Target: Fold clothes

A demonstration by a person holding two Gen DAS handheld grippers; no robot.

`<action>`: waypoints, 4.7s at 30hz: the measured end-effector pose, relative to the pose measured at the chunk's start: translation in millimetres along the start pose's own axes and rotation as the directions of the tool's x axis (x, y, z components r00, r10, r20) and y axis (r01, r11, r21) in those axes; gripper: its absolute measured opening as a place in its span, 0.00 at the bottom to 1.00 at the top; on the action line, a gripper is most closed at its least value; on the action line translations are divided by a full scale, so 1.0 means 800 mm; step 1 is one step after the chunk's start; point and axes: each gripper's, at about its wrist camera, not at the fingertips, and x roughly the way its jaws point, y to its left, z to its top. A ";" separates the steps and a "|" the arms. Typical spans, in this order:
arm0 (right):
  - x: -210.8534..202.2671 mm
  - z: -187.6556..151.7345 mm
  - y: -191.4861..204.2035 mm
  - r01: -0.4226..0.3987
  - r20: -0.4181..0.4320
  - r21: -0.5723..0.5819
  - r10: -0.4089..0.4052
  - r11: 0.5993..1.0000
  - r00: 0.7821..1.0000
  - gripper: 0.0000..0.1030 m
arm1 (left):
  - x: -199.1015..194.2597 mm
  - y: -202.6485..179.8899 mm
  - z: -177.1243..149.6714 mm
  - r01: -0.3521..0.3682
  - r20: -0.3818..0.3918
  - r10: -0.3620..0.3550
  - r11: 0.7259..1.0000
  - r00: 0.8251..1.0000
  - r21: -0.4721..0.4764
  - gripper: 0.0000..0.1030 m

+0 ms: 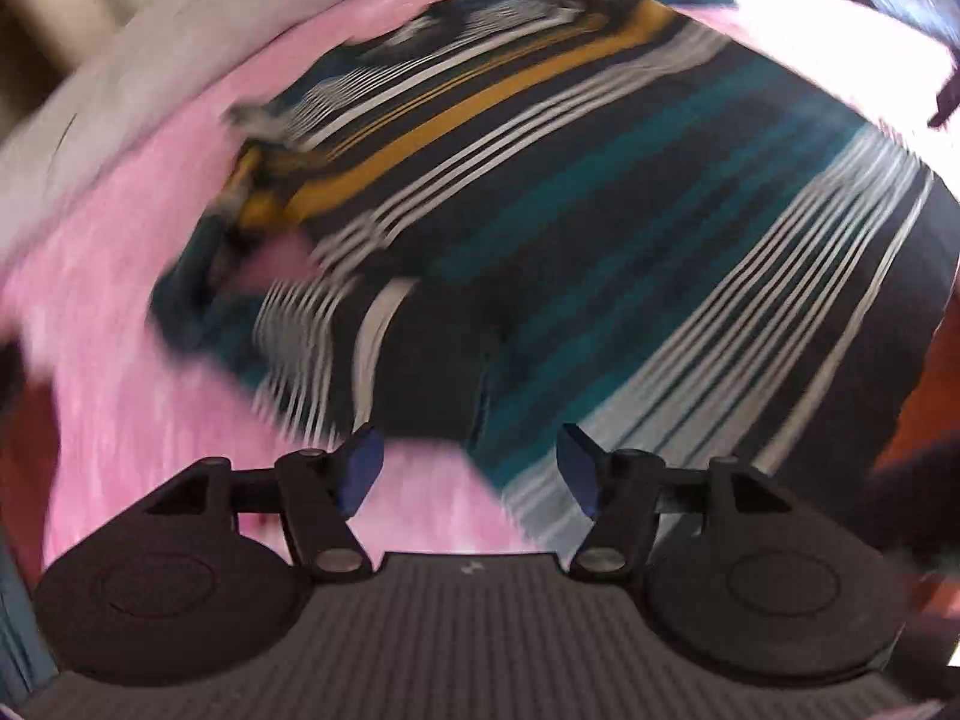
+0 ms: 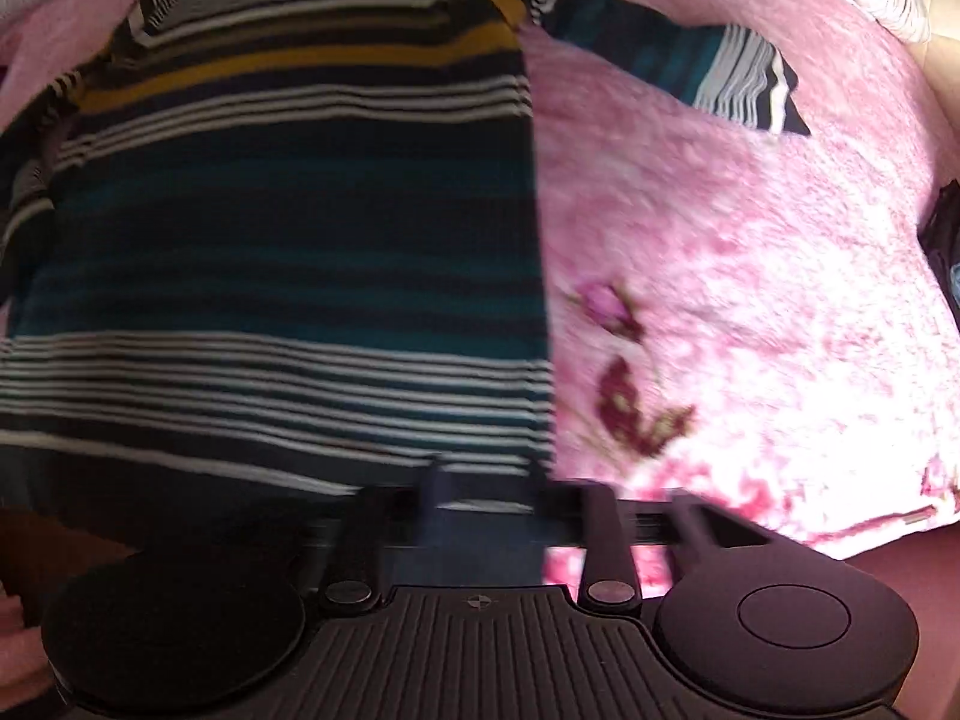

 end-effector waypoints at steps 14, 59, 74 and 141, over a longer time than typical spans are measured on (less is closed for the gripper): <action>0.031 0.082 0.083 -0.227 0.030 -0.044 0.229 0.973 0.973 0.66 | -0.092 0.206 -0.018 -0.198 -0.006 0.205 0.939 0.979 -0.280 0.02; 0.022 0.182 -0.038 0.115 0.218 0.087 -0.131 0.990 0.967 0.66 | -0.033 0.237 0.085 0.073 0.058 -0.064 0.982 0.996 -0.175 0.24; 0.103 0.269 -0.405 0.007 0.275 0.038 -0.017 0.999 0.961 0.66 | -0.012 -0.090 0.321 0.195 -0.029 -0.193 0.979 0.981 0.066 0.38; 0.073 0.184 -0.496 0.061 0.321 0.081 -0.085 0.995 0.943 0.08 | 0.078 -0.277 0.442 0.351 -0.066 -0.345 0.905 0.936 0.239 0.45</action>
